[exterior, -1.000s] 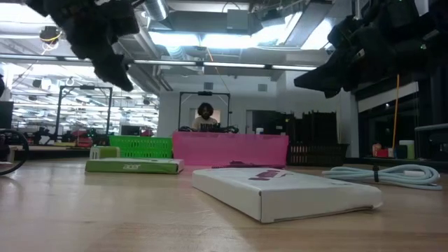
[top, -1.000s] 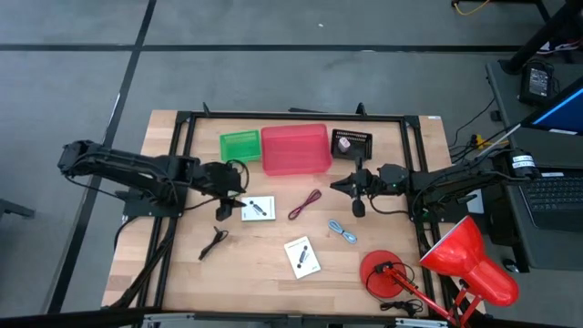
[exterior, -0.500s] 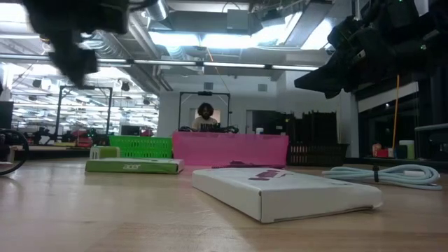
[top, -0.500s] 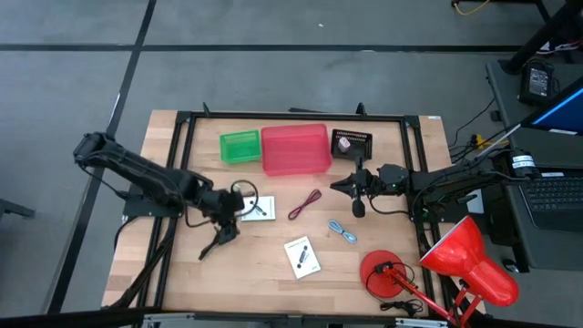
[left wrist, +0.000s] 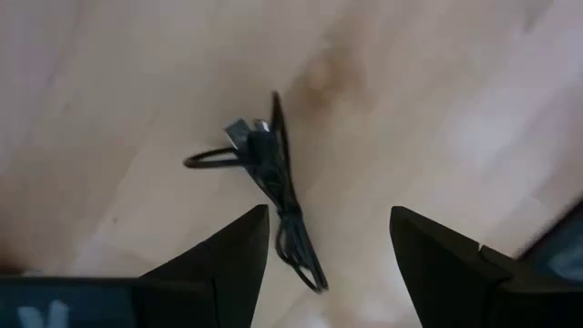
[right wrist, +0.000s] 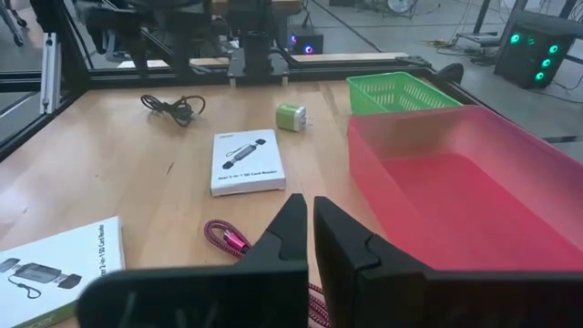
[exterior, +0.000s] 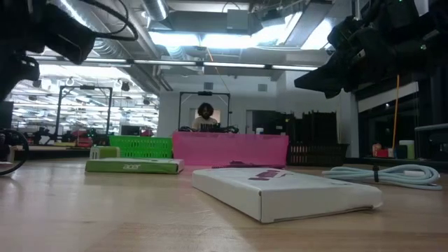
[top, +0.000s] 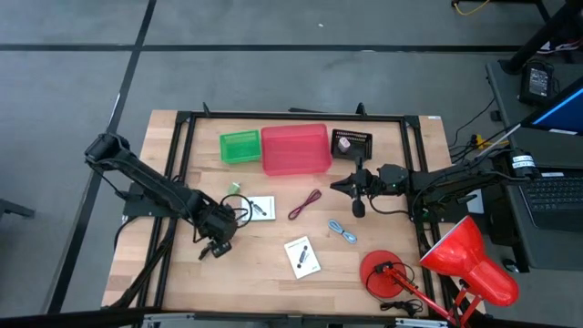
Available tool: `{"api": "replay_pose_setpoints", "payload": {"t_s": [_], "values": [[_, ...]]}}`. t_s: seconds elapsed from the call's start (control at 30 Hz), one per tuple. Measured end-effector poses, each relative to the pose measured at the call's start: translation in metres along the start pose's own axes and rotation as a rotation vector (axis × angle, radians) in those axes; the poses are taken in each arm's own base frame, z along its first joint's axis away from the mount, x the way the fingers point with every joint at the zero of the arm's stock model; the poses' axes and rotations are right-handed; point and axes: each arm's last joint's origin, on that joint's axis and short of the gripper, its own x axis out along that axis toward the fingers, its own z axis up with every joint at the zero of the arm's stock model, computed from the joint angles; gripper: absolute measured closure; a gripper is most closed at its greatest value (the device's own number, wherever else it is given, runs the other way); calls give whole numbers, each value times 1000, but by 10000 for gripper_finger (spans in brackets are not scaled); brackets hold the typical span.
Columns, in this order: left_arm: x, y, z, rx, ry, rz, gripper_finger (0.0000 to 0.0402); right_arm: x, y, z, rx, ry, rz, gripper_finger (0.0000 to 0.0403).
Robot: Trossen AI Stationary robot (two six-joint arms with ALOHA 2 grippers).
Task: Pick and place items into bin
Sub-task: Put the black charger cable into the green bin
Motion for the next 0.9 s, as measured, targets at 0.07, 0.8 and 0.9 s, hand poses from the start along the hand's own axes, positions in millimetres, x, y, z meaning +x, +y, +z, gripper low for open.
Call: {"api": "replay_pose_setpoints", "payload": {"t_s": [0.07,0.8,0.9], "values": [[4,-2,-1,-20,-24,31,178,0,0,0,0,0,0,396],[64,-3,-12,-50,65,286,179,0,0,0,0,0,1,396],[66,-4,-11,-9,72,283,190,0,0,0,0,0,1,396]]}}
